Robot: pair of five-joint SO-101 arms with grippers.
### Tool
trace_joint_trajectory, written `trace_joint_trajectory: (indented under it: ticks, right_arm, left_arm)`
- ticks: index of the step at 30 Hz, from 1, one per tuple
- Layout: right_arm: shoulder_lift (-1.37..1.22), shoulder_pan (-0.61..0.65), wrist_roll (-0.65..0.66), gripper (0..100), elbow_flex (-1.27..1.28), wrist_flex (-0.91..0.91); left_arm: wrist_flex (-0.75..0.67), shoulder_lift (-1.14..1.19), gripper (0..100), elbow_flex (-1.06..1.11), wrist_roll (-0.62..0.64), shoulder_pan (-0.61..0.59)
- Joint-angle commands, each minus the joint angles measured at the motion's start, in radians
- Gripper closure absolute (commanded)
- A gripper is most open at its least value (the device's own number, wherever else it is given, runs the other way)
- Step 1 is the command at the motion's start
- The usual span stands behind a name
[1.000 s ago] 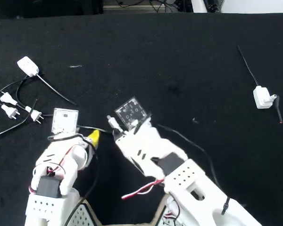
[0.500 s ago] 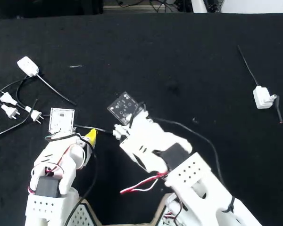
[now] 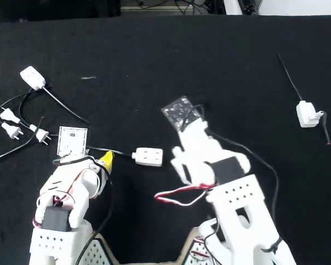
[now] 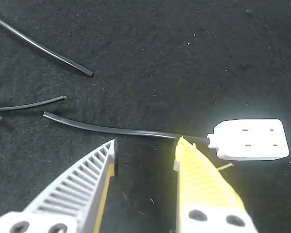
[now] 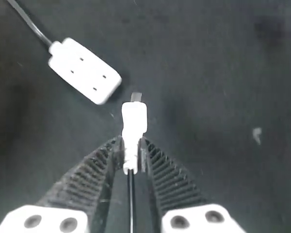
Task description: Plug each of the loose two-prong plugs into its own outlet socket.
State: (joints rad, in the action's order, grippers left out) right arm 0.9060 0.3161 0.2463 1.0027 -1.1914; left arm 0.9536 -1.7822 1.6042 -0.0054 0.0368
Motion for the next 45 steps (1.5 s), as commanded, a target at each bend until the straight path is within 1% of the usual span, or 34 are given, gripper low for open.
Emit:
trace_joint_trajectory:
  ticks: [1, 6, 13, 16, 19, 23, 28, 31, 35, 39, 45]
  right_arm:
    - [0.025, -0.098, 0.052, 98.8, -0.070, -0.066]
    - [-0.044, -0.140, 0.068, 98.8, -0.099, -0.114]
    - [-0.338, -0.193, 0.061, 98.8, -0.300, -0.212]
    - [-0.427, -0.190, 0.054, 98.8, -0.377, -0.250]
    - [-0.495, -0.144, -0.002, 98.8, -0.432, -0.272]
    - [-0.547, -0.014, -0.006, 98.8, -0.435, -0.272]
    - [-0.559, 0.112, -0.017, 98.8, -0.441, -0.272]
    - [-0.561, 0.150, -0.018, 98.8, -0.438, -0.270]
    - [-0.559, 0.150, -0.057, 98.8, -0.435, -0.236]
    - [-0.561, 0.152, -0.068, 98.8, -0.433, -0.183]
    - [-0.567, 0.152, -0.068, 98.8, -0.433, -0.180]
  left_arm:
    - [-0.012, -0.009, 80, -0.030, -0.008, -0.007]
    - [-0.011, -0.008, 80, -0.030, -0.008, -0.007]
    - [-0.011, -0.005, 80, -0.030, -0.009, -0.007]
    - [-0.011, -0.005, 80, -0.030, -0.009, -0.007]
    - [-0.011, -0.006, 80, -0.030, -0.009, -0.007]
    - [-0.015, -0.006, 80, -0.030, -0.009, -0.010]
    - [-0.012, 0.000, 79, -0.058, -0.002, -0.114]
    - [0.015, 0.029, 79, -0.101, -0.006, -0.117]
    - [-0.006, 0.184, 79, -0.166, -0.006, -0.108]
    - [-0.069, 0.445, 79, -0.249, -0.006, -0.108]
    - [-0.222, 0.819, 79, -0.341, -0.002, -0.107]
